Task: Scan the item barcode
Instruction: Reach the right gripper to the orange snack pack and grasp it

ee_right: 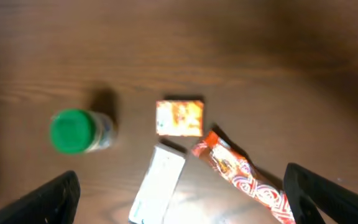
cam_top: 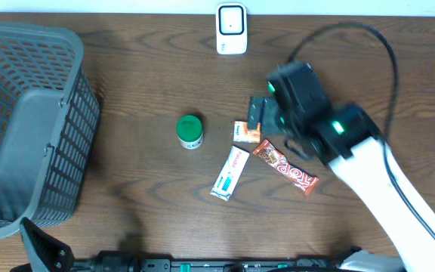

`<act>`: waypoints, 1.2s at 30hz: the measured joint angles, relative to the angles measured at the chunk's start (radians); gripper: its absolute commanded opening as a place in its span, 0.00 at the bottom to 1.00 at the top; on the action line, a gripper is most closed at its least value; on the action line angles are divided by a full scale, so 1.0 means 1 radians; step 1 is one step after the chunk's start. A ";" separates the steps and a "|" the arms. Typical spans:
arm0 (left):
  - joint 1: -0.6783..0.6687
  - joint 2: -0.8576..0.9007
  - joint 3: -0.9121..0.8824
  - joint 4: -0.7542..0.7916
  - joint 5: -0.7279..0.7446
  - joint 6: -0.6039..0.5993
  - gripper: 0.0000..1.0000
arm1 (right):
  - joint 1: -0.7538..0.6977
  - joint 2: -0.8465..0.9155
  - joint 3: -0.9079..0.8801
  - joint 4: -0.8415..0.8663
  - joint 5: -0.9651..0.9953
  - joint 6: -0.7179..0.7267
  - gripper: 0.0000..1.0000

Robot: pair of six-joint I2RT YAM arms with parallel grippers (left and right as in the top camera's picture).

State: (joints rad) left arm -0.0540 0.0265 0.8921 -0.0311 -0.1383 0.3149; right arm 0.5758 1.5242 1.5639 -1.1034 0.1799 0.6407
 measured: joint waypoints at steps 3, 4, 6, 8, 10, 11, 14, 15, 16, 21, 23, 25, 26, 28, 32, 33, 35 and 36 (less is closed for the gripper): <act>0.000 -0.002 0.000 0.003 0.000 0.000 0.98 | -0.007 0.148 0.130 -0.072 0.003 0.010 0.99; 0.000 -0.002 0.000 0.003 0.000 0.000 0.98 | -0.007 0.191 0.164 -0.082 0.002 0.009 0.99; 0.000 -0.002 0.000 -0.003 0.000 0.000 0.98 | -0.004 0.256 0.203 -0.084 -0.006 0.003 0.99; 0.000 -0.002 0.000 -0.013 -0.004 0.000 0.98 | 0.005 0.298 0.209 -0.082 -0.007 -0.006 0.99; 0.000 -0.002 0.000 -0.025 -0.019 0.000 0.98 | 0.012 0.322 0.209 -0.073 -0.002 -0.017 0.99; 0.000 -0.002 0.000 -0.025 -0.031 0.000 0.99 | 0.014 0.335 0.209 -0.066 -0.002 -0.019 0.99; 0.000 -0.002 0.000 -0.025 -0.065 0.000 0.98 | 0.010 0.371 0.214 -0.058 -0.023 -0.020 0.99; 0.000 -0.002 0.000 -0.026 -0.074 0.000 0.98 | 0.004 0.386 0.218 -0.053 -0.036 -0.020 0.99; 0.000 -0.002 0.000 -0.026 -0.080 0.000 0.99 | -0.006 0.410 0.222 -0.043 -0.059 -0.020 0.99; 0.000 -0.002 0.000 -0.027 -0.098 0.000 0.98 | -0.057 0.520 0.223 -0.025 -0.122 -0.026 0.99; 0.000 -0.002 0.000 -0.029 -0.101 0.000 0.98 | -0.079 0.565 0.223 -0.020 -0.142 -0.043 0.99; 0.000 -0.002 0.000 -0.037 -0.104 0.000 0.98 | -0.092 0.593 0.223 -0.008 -0.155 -0.064 0.99; 0.000 -0.002 0.000 -0.040 -0.105 0.000 0.98 | -0.096 0.603 0.223 -0.003 -0.160 -0.076 0.99; 0.000 -0.002 0.000 -0.042 -0.104 0.000 0.98 | -0.096 0.616 0.223 0.002 -0.169 -0.097 0.99; 0.000 -0.002 0.000 -0.043 -0.105 0.000 0.99 | -0.092 0.626 0.223 -0.002 -0.183 -0.125 0.99; 0.000 -0.002 0.000 -0.043 -0.105 0.000 0.98 | -0.092 0.629 0.223 -0.003 -0.188 -0.133 0.99; 0.000 -0.002 0.000 -0.043 -0.105 0.000 0.98 | -0.092 0.638 0.223 -0.001 -0.200 -0.147 0.99; 0.000 -0.002 0.000 -0.043 -0.105 0.000 0.98 | -0.092 0.649 0.223 0.000 -0.209 -0.157 0.99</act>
State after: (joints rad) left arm -0.0540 0.0250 0.8921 -0.0746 -0.2428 0.3149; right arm 0.4835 2.1727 1.7870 -1.1038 -0.0288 0.4839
